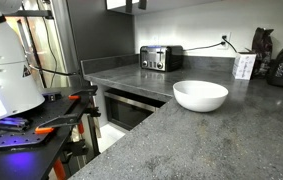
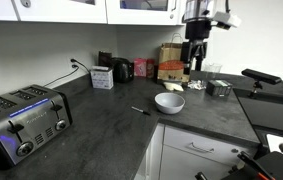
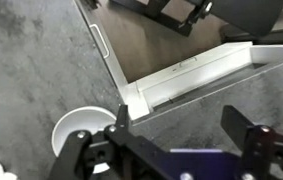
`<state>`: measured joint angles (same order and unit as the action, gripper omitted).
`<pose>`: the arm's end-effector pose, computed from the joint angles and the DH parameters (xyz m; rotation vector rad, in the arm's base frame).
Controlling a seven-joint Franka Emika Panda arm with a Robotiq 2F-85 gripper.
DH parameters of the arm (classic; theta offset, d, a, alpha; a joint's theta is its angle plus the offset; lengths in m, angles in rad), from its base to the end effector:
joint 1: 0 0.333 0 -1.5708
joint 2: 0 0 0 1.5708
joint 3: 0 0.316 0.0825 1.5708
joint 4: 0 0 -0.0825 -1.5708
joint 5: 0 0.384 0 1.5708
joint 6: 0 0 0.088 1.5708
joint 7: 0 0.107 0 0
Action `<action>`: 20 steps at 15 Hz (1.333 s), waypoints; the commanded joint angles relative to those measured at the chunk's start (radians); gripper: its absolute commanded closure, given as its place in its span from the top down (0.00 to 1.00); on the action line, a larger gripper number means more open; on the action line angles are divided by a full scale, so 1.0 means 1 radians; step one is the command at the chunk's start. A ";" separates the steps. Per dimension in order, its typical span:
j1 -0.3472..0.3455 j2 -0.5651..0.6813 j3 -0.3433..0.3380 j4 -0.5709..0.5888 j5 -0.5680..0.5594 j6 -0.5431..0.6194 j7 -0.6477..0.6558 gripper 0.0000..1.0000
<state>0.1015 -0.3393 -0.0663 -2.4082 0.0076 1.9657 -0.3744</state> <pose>0.4257 0.0149 0.4317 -3.0269 -0.6313 0.1511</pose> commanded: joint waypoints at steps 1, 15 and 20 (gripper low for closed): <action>0.011 0.207 0.032 0.098 0.006 0.153 -0.041 1.00; -0.011 0.825 0.201 0.518 -0.045 0.270 -0.139 0.85; -0.001 1.009 0.193 0.675 -0.124 0.265 -0.117 0.63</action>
<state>0.1103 0.5856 0.1160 -1.8346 -0.0750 2.2819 -0.4889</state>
